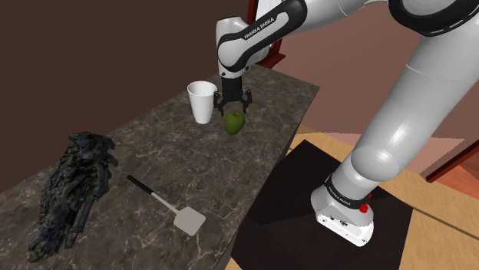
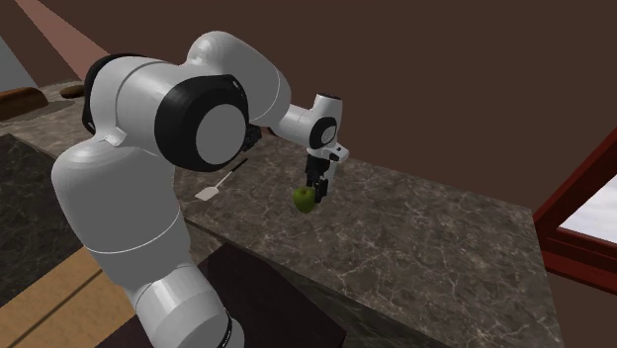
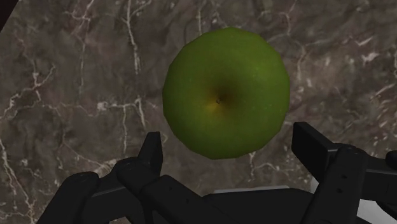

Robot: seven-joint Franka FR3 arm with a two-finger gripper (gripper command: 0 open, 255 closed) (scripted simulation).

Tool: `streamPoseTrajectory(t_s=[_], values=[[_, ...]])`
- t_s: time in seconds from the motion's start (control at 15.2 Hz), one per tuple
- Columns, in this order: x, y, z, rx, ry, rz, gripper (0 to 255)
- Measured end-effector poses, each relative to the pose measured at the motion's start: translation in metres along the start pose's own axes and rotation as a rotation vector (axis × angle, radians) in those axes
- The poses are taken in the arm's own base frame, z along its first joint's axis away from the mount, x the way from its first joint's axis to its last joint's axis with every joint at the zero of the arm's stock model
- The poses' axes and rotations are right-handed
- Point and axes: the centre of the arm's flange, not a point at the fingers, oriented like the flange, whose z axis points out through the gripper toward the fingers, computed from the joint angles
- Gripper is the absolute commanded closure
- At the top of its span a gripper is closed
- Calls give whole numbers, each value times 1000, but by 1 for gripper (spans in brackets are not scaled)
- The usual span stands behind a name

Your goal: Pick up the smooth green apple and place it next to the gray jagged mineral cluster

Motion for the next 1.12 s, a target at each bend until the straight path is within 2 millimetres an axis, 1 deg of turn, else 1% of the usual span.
streamPoseTrajectory(t_s=[0.66,0.86,1.12], values=[[0,0,-1,2,2,1,255],[-2,1,-10,0,0,0,255],[-5,3,-32,0,0,0,255]])
